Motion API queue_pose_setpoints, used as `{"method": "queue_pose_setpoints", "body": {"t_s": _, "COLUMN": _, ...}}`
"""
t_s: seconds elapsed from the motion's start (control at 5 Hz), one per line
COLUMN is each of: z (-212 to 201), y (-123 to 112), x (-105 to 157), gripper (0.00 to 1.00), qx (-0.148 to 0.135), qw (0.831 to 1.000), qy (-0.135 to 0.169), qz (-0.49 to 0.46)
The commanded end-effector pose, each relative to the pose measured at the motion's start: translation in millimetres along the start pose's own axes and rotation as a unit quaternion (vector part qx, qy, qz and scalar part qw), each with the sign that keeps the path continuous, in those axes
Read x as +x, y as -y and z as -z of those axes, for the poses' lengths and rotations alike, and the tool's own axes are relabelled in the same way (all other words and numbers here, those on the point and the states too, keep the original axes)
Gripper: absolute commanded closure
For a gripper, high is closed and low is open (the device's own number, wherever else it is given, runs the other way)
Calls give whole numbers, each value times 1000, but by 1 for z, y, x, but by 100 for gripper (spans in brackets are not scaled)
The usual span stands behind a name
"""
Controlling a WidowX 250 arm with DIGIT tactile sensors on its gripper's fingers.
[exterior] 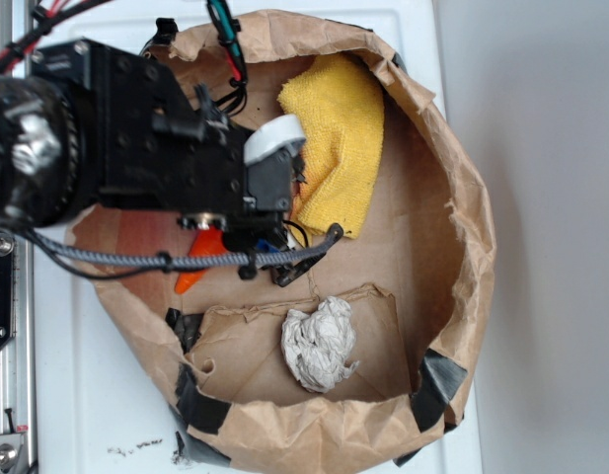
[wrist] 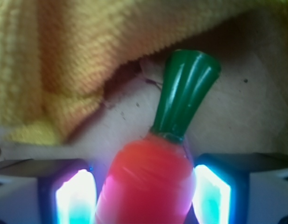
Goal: Grab the carrot.
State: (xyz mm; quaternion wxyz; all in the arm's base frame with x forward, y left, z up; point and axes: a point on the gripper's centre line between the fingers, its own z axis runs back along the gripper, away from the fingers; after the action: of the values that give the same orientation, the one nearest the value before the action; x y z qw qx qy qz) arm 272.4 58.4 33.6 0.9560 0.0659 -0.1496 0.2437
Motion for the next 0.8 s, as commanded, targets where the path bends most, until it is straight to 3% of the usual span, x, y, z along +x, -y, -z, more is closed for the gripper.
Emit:
{"method": "queue_pose_setpoints", "body": {"t_s": 0.0, "z": -17, "y": -4, "x": 8, "gripper": 100, "qx": -8, "qw": 1000, "qy": 23, "qz": -16}}
{"method": "queue_pose_setpoints", "body": {"t_s": 0.2, "z": -54, "y": -4, "x": 3, "gripper": 100, "qx": -23, "qw": 999, "qy": 16, "qz": -19}}
{"method": "queue_pose_setpoints", "body": {"t_s": 0.4, "z": -108, "y": 18, "x": -5, "gripper": 100, "qx": -18, "qw": 999, "qy": 29, "qz": -37}}
{"method": "queue_pose_setpoints", "body": {"t_s": 0.6, "z": -143, "y": 27, "x": 5, "gripper": 100, "qx": -24, "qw": 999, "qy": 8, "qz": -45}}
